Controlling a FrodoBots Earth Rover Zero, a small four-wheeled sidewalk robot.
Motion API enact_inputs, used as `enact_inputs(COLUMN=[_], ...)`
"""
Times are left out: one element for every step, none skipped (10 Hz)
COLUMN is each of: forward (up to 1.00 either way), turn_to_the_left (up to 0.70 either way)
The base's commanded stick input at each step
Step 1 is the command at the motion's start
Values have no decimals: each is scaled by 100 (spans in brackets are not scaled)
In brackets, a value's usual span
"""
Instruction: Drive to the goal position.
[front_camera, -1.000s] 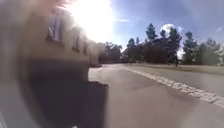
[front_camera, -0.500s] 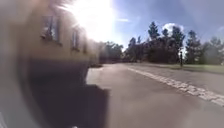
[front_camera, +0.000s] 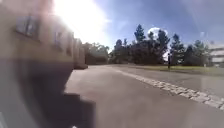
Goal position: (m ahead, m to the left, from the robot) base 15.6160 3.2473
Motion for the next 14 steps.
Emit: enact_inputs(forward=[100,100,100,100,100,100,100,100,100,100,100,100,100,100], turn_to_the_left=[0,0,0,0,0,0,0,0,0,0,0,0,0,0])
